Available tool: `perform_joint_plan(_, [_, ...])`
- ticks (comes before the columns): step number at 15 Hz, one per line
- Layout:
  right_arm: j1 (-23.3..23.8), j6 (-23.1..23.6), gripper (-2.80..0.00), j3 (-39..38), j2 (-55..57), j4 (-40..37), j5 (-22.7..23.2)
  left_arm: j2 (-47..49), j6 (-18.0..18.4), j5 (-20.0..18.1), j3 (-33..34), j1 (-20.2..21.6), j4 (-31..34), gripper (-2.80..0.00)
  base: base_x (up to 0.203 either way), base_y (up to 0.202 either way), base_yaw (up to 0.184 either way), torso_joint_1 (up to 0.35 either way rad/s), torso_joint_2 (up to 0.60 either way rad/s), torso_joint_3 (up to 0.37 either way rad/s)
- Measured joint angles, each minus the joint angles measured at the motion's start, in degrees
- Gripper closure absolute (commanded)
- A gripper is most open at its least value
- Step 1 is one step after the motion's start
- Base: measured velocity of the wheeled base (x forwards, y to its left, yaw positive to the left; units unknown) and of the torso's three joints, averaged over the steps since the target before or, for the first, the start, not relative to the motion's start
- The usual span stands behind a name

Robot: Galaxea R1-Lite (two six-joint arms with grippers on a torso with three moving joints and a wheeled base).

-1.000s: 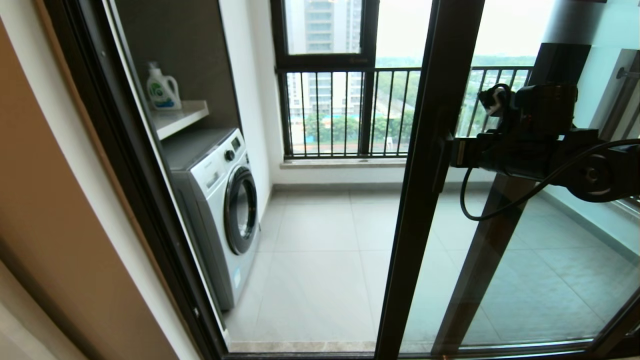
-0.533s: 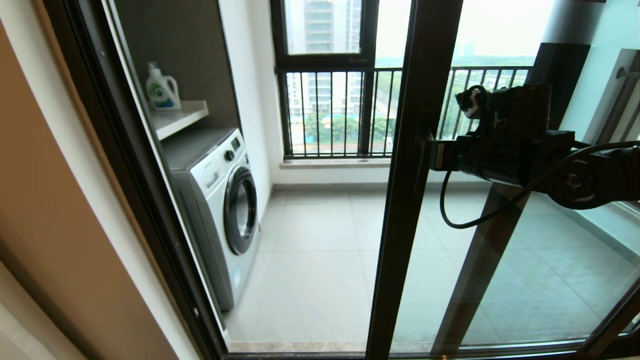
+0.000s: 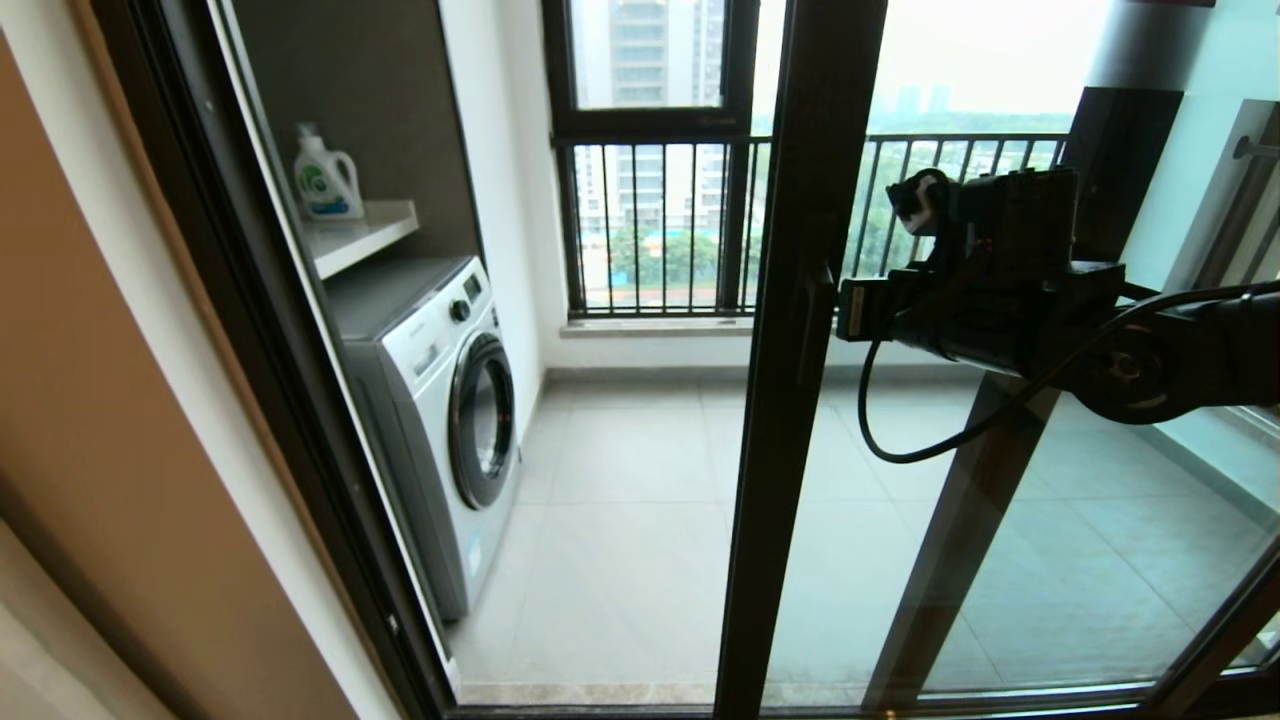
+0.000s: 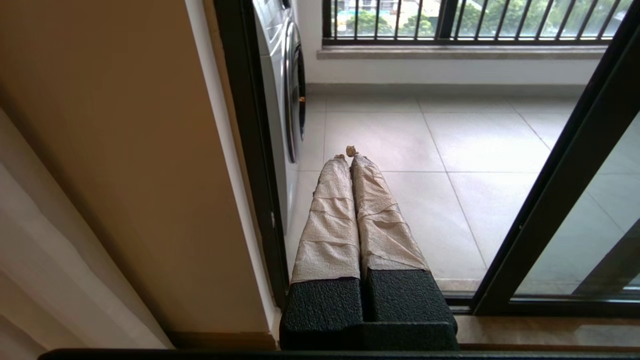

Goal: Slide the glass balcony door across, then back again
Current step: Close the slid door

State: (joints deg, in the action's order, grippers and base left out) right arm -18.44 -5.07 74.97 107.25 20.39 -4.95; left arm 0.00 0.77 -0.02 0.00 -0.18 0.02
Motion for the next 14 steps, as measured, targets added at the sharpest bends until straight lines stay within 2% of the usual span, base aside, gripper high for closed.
perform_joint_plan(4, [1.7, 0.0, 0.00, 0.1, 0.5, 0.2, 0.0, 0.0, 0.0, 0.0, 0.0, 0.0, 0.0, 0.00, 0.000, 0.000, 0.000, 0.000, 0.00, 0.000])
perform_joint_plan(14, [-2.9, 0.2, 0.00, -0.1, 3.3, 1.6, -0.3, 0.0, 0.0, 0.0, 0.0, 0.0, 0.0, 0.00, 0.000, 0.000, 0.000, 0.000, 0.00, 0.000])
